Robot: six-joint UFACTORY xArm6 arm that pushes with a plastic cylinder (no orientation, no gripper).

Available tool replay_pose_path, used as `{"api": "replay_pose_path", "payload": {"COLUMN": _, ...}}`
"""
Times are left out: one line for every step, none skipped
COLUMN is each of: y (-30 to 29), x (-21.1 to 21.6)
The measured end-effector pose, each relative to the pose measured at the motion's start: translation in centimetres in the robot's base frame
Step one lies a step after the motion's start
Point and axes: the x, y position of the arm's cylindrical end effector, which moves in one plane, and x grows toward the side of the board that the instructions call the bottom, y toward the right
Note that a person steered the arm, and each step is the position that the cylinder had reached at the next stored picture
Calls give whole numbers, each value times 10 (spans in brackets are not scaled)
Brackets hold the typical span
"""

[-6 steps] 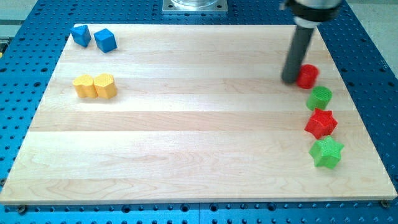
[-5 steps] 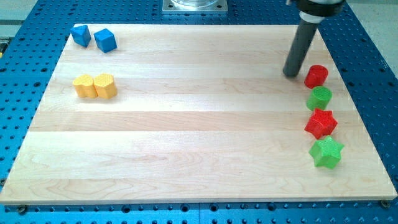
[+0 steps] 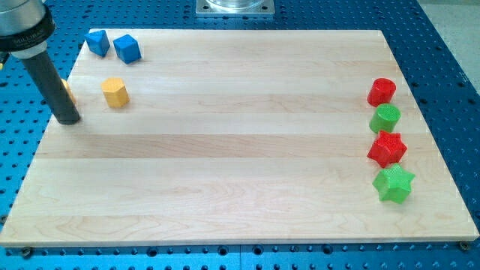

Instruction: Push the yellow heart into the blue blocks

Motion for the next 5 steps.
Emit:
{"api": "replay_pose_path", "payload": {"y": -1, "x": -4}}
{"api": "replay_pose_path", "payload": {"y": -2, "x": -18}}
{"api": "replay_pose_path", "payload": {"y": -8, "x": -8}}
{"api": "replay_pose_path", "payload": {"y": -32, "x": -2}}
{"api": "replay_pose_path", "payload": {"y": -32, "x": -8}}
